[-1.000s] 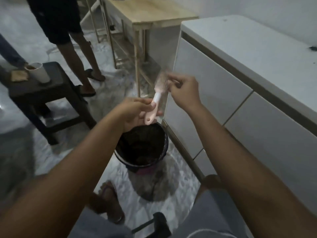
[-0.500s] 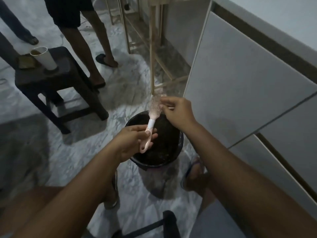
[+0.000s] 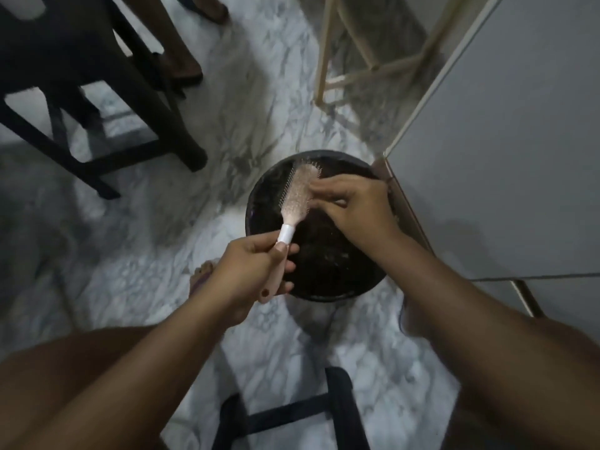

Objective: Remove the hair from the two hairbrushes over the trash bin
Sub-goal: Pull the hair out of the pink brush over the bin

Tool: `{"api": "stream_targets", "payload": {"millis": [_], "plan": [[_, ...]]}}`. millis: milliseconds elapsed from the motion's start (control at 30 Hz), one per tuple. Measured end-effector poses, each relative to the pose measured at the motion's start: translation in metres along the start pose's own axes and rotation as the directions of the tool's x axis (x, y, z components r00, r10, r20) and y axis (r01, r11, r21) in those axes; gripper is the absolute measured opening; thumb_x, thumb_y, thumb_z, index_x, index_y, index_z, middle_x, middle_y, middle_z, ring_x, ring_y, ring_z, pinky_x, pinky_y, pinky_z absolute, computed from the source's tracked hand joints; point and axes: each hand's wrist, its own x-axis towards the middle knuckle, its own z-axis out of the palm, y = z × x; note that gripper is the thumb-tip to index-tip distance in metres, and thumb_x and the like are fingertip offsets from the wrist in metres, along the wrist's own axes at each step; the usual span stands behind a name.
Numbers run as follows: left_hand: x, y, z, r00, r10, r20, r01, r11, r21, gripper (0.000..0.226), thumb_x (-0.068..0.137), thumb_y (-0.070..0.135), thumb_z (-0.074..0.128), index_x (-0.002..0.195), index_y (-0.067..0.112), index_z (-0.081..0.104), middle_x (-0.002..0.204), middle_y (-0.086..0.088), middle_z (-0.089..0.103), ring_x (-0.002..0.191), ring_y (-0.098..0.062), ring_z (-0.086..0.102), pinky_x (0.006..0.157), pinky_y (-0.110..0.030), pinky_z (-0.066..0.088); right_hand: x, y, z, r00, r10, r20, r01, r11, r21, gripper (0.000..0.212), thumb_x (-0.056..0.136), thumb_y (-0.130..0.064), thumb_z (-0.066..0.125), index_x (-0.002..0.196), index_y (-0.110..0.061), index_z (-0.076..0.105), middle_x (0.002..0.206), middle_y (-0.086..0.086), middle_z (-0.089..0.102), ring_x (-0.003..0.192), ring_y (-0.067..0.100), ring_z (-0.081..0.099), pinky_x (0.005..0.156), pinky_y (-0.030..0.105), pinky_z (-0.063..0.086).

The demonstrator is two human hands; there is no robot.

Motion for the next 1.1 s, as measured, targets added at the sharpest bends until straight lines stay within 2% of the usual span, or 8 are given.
{"api": "stream_targets", "payload": {"millis": [233, 567, 667, 733, 800, 867, 1000, 1100], "plan": [[0.035, -0.03, 0.003, 0.993, -0.108, -0.04, 0.109, 0.994, 0.005, 0.029, 0.103, 0.015, 0.054, 0.129, 0.014, 0.067, 0.111, -0.001, 0.074, 0.084, -0.014, 0.065, 0.066, -0.034, 0.061, -0.004, 0.017, 0.001, 0.986, 0.126, 0.104, -0.126, 0.992, -0.012, 0.011, 0.083, -0.007, 0.078, 0.093, -0.012, 0.081, 0.088, -0.01, 0.075, 0.081, -0.015, 0.066, 0.08, 0.003, 0.049], [0.049, -0.037, -0.009, 0.984, -0.122, -0.131, 0.119, 0.992, -0.035, 0.032, 0.104, 0.014, 0.052, 0.133, 0.014, 0.063, 0.114, 0.0, 0.072, 0.087, -0.014, 0.063, 0.062, -0.032, 0.055, 0.019, 0.012, -0.032, 0.953, 0.022, -0.303, 0.001, 0.997, 0.075, 0.009, 0.086, -0.02, 0.079, 0.094, -0.017, 0.078, 0.087, -0.004, 0.076, 0.083, 0.008, 0.074, 0.08, 0.029, 0.059], [0.049, -0.035, -0.006, 0.989, -0.088, -0.12, 0.085, 0.996, -0.027, 0.033, 0.104, 0.015, 0.051, 0.135, 0.015, 0.062, 0.114, 0.001, 0.073, 0.085, -0.013, 0.063, 0.061, -0.03, 0.054, 0.019, 0.023, -0.033, 0.981, 0.195, -0.007, -0.193, 0.963, -0.189, 0.012, 0.087, -0.019, 0.076, 0.099, -0.02, 0.079, 0.091, -0.007, 0.075, 0.087, 0.008, 0.072, 0.088, 0.026, 0.057], [0.048, -0.034, -0.003, 0.992, -0.065, -0.111, 0.064, 0.998, -0.017, 0.033, 0.104, 0.015, 0.052, 0.135, 0.016, 0.062, 0.115, 0.0, 0.073, 0.085, -0.012, 0.064, 0.062, -0.029, 0.055, 0.012, 0.031, -0.027, 0.887, 0.384, 0.257, -0.234, 0.853, -0.466, 0.034, 0.088, -0.015, 0.072, 0.122, -0.018, 0.07, 0.118, 0.004, 0.072, 0.11, 0.019, 0.067, 0.1, 0.025, 0.05], [0.046, -0.033, 0.001, 0.993, -0.051, -0.105, 0.05, 0.999, -0.014, 0.033, 0.103, 0.015, 0.052, 0.135, 0.016, 0.062, 0.115, 0.0, 0.073, 0.085, -0.012, 0.064, 0.063, -0.03, 0.056, 0.009, 0.035, -0.021, 0.697, 0.554, 0.456, -0.15, 0.734, -0.663, 0.077, 0.088, -0.013, 0.071, 0.154, -0.016, 0.033, 0.157, 0.016, 0.036, 0.138, 0.031, 0.046, 0.112, 0.034, 0.039], [0.044, -0.032, 0.004, 0.995, -0.04, -0.096, 0.039, 0.999, -0.018, 0.033, 0.103, 0.015, 0.053, 0.135, 0.016, 0.062, 0.115, 0.0, 0.073, 0.085, -0.012, 0.064, 0.063, -0.03, 0.056, 0.006, 0.033, -0.018, 0.584, 0.601, 0.546, -0.137, 0.736, -0.663, 0.112, 0.085, -0.018, 0.075, 0.158, -0.024, -0.009, 0.166, 0.016, -0.007, 0.143, 0.036, 0.037, 0.114, 0.039, 0.039], [0.038, -0.033, 0.009, 0.999, -0.012, -0.046, 0.012, 1.0, -0.006, 0.034, 0.103, 0.015, 0.054, 0.134, 0.019, 0.063, 0.113, 0.0, 0.074, 0.082, -0.011, 0.064, 0.063, -0.027, 0.056, 0.002, 0.026, -0.006, 0.807, 0.357, 0.471, -0.285, 0.933, -0.22, 0.123, 0.075, -0.043, 0.084, 0.157, -0.035, -0.007, 0.167, 0.009, 0.01, 0.153, 0.024, 0.019, 0.119, 0.042, 0.034], [0.035, -0.033, 0.012, 1.0, 0.005, -0.009, -0.005, 1.0, -0.008, 0.034, 0.102, 0.014, 0.054, 0.133, 0.022, 0.065, 0.11, 0.002, 0.074, 0.08, -0.01, 0.064, 0.063, -0.026, 0.056, -0.001, 0.02, 0.008, 0.942, 0.172, 0.288, -0.171, 0.985, -0.031, 0.099, 0.075, -0.032, 0.086, 0.155, -0.028, 0.029, 0.154, 0.001, 0.045, 0.135, 0.014, 0.051, 0.103, 0.028, 0.052]]}}
